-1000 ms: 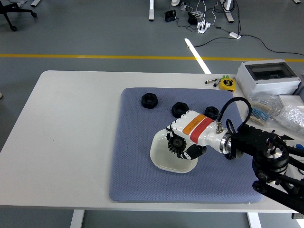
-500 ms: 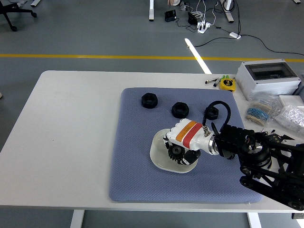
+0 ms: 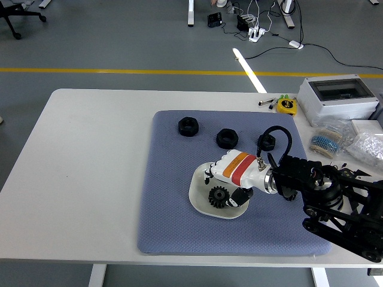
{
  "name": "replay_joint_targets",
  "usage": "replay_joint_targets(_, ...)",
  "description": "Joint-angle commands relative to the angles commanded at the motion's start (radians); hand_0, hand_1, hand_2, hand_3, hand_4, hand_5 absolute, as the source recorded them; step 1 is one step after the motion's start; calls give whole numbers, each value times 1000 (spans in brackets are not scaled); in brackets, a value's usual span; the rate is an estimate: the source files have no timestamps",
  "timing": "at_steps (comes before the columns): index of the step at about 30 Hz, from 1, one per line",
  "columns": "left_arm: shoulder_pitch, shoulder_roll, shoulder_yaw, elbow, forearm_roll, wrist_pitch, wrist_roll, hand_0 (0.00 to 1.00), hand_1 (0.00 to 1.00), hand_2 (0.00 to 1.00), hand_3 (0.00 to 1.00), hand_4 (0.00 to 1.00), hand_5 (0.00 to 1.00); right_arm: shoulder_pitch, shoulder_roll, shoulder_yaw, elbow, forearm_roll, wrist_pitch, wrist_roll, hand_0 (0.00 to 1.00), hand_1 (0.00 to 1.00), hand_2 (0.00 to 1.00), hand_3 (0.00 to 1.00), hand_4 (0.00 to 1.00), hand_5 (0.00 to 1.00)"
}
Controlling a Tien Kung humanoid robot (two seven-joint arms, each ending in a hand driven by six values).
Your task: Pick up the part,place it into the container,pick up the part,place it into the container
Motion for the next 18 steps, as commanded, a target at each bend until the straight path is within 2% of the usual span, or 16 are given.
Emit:
replay_joint_targets(4, 2, 0, -2, 0, 3, -1, 1, 662, 526, 543, 561, 632, 600, -6, -8, 24, 11, 6, -3, -2, 240, 470, 748, 768, 956, 182)
replay_joint_targets(10, 1, 0, 4, 0, -7, 1, -1, 662, 526, 543, 560, 632, 600, -28, -42, 139, 22, 10, -5, -19, 239, 468, 747, 789, 977, 195)
replay_joint_targets(11, 0, 0, 4, 0, -7, 1, -2, 662, 525, 544, 560, 631, 598, -31, -50, 159, 23, 15, -9, -21, 238, 463, 724, 750, 972, 210)
replay_joint_targets(16, -2, 1, 4, 1, -5, 1, -2, 662, 525, 544, 560, 631, 598, -50, -100, 227, 7, 35, 3, -24, 238, 463, 724, 750, 972, 210)
replay_joint_targets(17, -2, 1, 4, 1, -4, 1, -2, 662, 525, 542, 561, 631, 597, -55, -109, 233, 3, 36, 11, -25, 240, 463, 711, 668, 964, 219)
replay_joint_targets(18, -2, 1, 4, 1, -4, 1, -2, 662, 525, 542, 561, 631, 597, -61, -118, 239, 0, 37, 20, -26, 240, 463, 711, 668, 964, 219)
